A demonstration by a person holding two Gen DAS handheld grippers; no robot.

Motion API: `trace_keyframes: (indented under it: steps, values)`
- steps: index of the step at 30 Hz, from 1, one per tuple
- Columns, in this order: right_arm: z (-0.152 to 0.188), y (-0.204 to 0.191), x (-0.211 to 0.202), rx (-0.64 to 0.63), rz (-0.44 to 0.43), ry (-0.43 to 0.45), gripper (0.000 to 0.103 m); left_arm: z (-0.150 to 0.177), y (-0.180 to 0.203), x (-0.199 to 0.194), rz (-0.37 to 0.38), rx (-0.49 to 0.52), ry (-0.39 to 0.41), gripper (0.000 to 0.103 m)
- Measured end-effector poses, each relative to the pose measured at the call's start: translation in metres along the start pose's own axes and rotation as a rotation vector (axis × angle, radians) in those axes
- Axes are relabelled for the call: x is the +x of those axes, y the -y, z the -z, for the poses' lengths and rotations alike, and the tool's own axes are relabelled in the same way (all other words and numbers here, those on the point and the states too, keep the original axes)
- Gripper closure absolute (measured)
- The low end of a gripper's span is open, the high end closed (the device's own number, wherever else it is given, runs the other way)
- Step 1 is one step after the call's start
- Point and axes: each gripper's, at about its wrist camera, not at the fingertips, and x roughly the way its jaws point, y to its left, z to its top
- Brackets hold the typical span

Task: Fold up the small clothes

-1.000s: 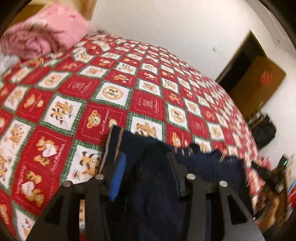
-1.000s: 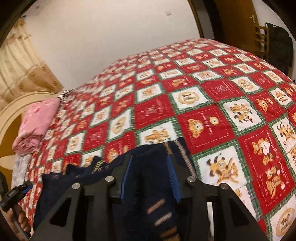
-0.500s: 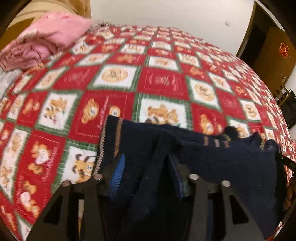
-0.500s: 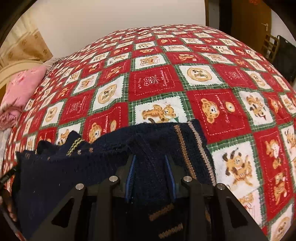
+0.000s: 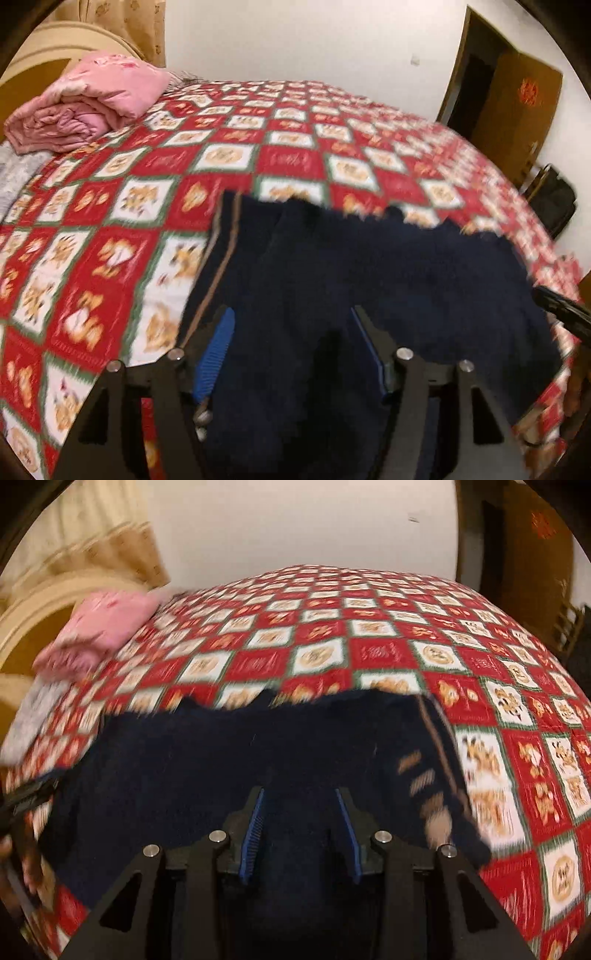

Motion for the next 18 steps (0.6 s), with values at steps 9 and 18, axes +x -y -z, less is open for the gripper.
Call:
trace_keyframes:
  steps: [9, 18]
  values:
    - [0.037, 0.026, 0.011, 0.035, 0.011, -0.062, 0.063, 0.022, -0.003, 0.005, -0.061, 0.033, 0.002, 0.036]
    - [0.057, 0.049, -0.033, 0.101, 0.056, -0.009, 0.063, 0.037, -0.005, -0.016, -0.06, 0.064, -0.025, 0.037]
